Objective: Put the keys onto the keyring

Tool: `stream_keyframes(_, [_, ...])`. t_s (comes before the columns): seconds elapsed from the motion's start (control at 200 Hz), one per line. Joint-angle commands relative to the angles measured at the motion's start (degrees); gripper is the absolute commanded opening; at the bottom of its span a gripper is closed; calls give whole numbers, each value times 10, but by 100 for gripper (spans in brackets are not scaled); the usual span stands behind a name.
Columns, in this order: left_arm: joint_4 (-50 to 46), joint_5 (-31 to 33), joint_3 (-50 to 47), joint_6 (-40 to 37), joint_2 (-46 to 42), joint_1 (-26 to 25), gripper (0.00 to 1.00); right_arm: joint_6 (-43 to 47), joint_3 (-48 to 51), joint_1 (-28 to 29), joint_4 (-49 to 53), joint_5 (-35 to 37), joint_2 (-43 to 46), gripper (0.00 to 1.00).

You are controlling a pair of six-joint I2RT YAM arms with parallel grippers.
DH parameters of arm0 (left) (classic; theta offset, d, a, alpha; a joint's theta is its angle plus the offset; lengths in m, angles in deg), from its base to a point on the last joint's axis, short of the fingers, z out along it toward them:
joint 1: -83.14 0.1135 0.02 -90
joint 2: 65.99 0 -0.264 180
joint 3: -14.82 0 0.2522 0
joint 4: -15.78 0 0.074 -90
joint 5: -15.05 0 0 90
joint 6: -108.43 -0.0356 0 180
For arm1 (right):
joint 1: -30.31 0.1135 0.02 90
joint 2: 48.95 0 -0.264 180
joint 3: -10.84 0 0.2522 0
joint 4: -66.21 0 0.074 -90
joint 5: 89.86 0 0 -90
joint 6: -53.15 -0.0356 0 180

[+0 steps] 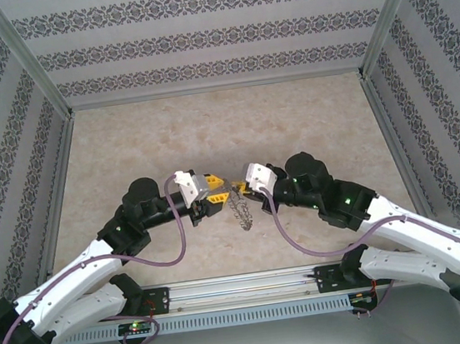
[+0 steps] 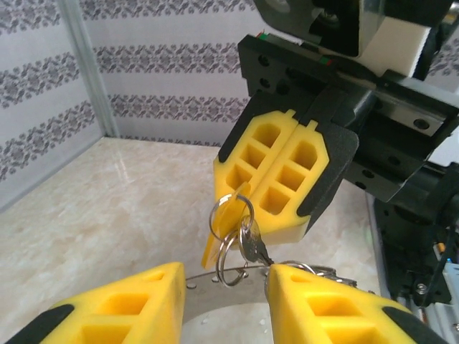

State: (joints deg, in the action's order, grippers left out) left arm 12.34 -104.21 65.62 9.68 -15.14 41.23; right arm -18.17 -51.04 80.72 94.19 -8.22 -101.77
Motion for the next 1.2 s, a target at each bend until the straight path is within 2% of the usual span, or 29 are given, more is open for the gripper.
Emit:
stream_keyframes(0.0, [-19,85,-21,8,-18,3,38,-25,-29,-21,-2,-2,-19,0])
stream_keyframes(0.245, [-82,224,-37,19,-37,4,39,-46,-64,-69,-18,-16,-121,0])
stream_keyframes(0.634, [-136,347,-50,38,-89,4,40,-93,-183,-82,-94,-57,-343,0])
stream_keyframes(0.869, [-144,354,-48,48,-92,4,44,-136,-182,-83,-133,-69,-401,0])
stream_keyframes(1.194, [-112,332,-40,42,-58,4,44,-191,-35,-93,-167,-53,-347,0])
